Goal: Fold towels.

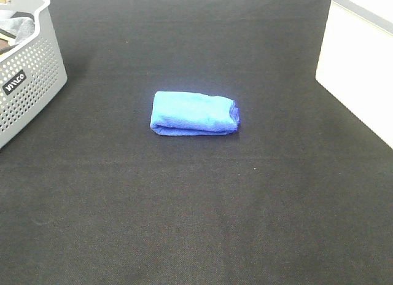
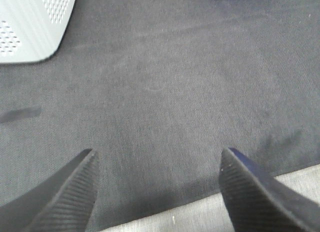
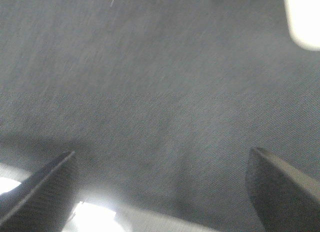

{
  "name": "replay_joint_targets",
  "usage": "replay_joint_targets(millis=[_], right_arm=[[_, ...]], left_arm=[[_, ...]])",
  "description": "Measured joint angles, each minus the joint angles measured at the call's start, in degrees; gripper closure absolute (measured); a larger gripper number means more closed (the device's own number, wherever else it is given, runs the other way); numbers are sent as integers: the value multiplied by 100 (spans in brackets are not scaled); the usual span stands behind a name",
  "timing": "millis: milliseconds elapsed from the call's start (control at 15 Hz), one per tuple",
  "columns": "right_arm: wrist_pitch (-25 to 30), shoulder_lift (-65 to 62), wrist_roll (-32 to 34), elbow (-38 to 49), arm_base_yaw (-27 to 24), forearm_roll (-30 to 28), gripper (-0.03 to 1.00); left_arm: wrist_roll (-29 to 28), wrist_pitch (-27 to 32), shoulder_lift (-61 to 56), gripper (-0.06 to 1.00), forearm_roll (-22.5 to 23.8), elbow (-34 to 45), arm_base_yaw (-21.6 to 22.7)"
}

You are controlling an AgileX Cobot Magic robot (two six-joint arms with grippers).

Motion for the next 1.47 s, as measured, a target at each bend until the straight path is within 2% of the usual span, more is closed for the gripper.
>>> replay_joint_targets(millis=[133,467,1133,1267,1467], right_arm=[[-17,-504,0,143,0,-80,12],[-17,-825,0,155,0,-80,12],[-17,-825,0,155,0,-80,12],[-17,-842,0,155,-69,-74,12],[-17,-1324,0,155,-854,-69,12]], left_arm=[[304,-298,-52,29,-63,40,0],[1432,-716,-57,29,-756,235,0],[1541,-733,-57,29,-791,235,11],[1541,-733,-57,29,-796,235,258],[1541,-745,-321,29,-802,235,1123]])
